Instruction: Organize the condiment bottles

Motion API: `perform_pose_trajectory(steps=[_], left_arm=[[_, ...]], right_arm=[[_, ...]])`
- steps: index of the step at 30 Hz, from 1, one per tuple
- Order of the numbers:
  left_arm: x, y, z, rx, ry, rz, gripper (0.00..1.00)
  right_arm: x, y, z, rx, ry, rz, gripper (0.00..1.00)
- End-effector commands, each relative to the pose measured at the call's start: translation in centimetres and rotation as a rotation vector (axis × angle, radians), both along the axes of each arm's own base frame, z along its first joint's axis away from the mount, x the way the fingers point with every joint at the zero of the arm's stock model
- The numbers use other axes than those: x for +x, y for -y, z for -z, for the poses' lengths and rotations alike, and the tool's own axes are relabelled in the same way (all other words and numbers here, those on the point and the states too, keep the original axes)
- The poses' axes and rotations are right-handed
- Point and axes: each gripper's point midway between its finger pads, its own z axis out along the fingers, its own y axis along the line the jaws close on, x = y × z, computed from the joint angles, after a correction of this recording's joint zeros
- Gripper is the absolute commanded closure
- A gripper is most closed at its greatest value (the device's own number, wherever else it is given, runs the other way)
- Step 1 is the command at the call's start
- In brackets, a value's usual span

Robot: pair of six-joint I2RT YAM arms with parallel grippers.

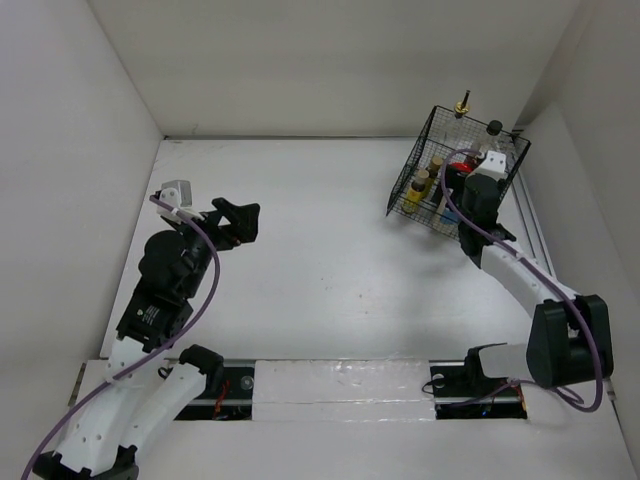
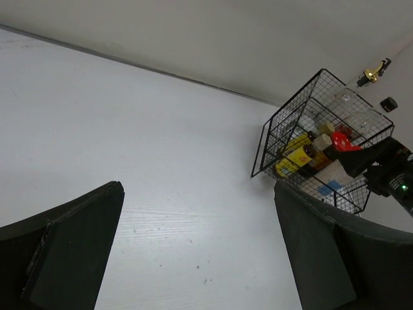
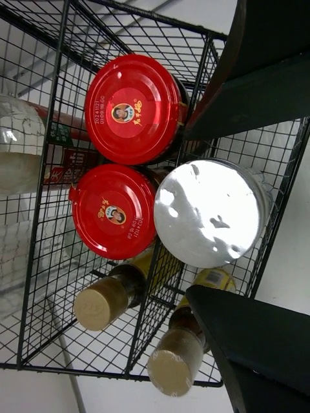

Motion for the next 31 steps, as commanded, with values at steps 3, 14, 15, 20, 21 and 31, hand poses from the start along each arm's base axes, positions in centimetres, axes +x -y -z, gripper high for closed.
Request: perform_pose_trajectory(steps=[3,14,15,20,21,31], left_arm=[[-0.6,0.1,-2.8,-0.01,0.083,0.025,0.01],[-0.4,0.3,-2.8,-0.028,0.078,0.025,0.01],[-0.3,0.3,-2.4,-0.025,0.07,0.025,0.01],[-1.0,0.1,-2.8,-0.053,0.086,0.024,0.01],[-0.9,0.3,-2.7,-0.054,0.089,0.034,0.01],[-1.7,2.7,-3.4,-0.049,0.12,0.18,0.01]], right_arm=[[-1.0,-0.1,-8.1,0.036,0.181,0.017,0.0],[-9.1,-20.2,-16.8,0.055,0.346,-0.878,0.0],[-9.3,-22.7,-14.4,0.054,0.277,-0.962,0.0],[-15.7,-33.9,-7.8,0.04,0.113,-1.348,0.0],[-16.2,-35.1,-4.9,0.02,0.047,-1.38,0.0],[-18.4,-37.7,-0.8,-0.034,-0.043,-1.403,0.0]])
